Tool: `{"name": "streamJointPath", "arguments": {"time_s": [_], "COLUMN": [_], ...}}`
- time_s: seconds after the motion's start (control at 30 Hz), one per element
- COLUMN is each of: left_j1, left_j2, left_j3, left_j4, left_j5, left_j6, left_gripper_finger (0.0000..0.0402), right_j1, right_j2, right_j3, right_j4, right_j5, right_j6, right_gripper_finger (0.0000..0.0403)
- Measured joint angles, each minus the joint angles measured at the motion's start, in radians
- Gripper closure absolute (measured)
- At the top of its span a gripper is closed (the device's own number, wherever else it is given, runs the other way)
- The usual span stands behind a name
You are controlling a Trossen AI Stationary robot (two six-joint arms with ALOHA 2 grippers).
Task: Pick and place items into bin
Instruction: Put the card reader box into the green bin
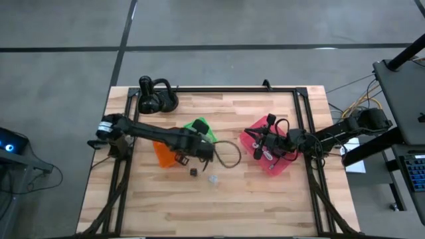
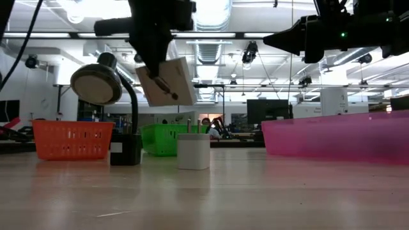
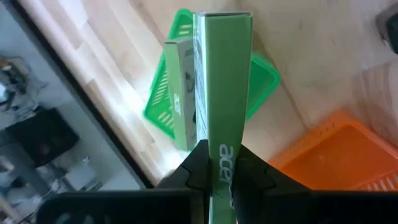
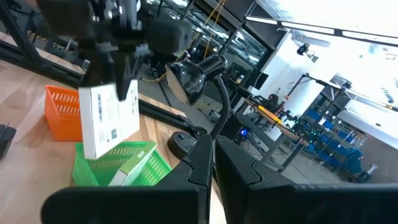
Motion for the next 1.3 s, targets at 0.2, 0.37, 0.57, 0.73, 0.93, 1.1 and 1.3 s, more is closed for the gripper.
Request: {"name": "streamJointPath", "arguments": {"time_s": [0.2,0.37,0.57,0.73,0.93,1.1,1.3], "left_j1": [0.045,0.074,0.103,0.121,0.142,0.166,0.188], "left_j2": [0.0,0.0,0.0,0.0,0.0,0.0,0.0], "left_j3": [-0.044,-0.078,-0.128,-0.151,-0.186,-0.191,-0.187], "left_j4": [0.027,0.078,0.116,0.133,0.216,0.229,0.272], "left_j5": [0.022,0.023,0.072,0.076,0.143,0.199,0.207], "left_j6": [0.032,0.038,0.107,0.108,0.208,0.209,0.109], "left_gripper_finger": [0.0383,0.0383,0.0383,0.0383,0.0383,0.0383,0.0341], "right_j1": [0.0,0.0,0.0,0.0,0.0,0.0,0.0], "right_j2": [0.0,0.0,0.0,0.0,0.0,0.0,0.0], "right_j3": [0.0,0.0,0.0,0.0,0.0,0.0,0.0], "right_j4": [0.0,0.0,0.0,0.0,0.0,0.0,0.0], "right_j5": [0.0,0.0,0.0,0.0,0.0,0.0,0.0], "right_j6": [0.0,-0.002,-0.002,-0.002,-0.001,-0.001,0.0], "right_gripper_finger": [0.0394,0.0394,0.0394,0.0394,0.0394,0.0394,0.0394]}}
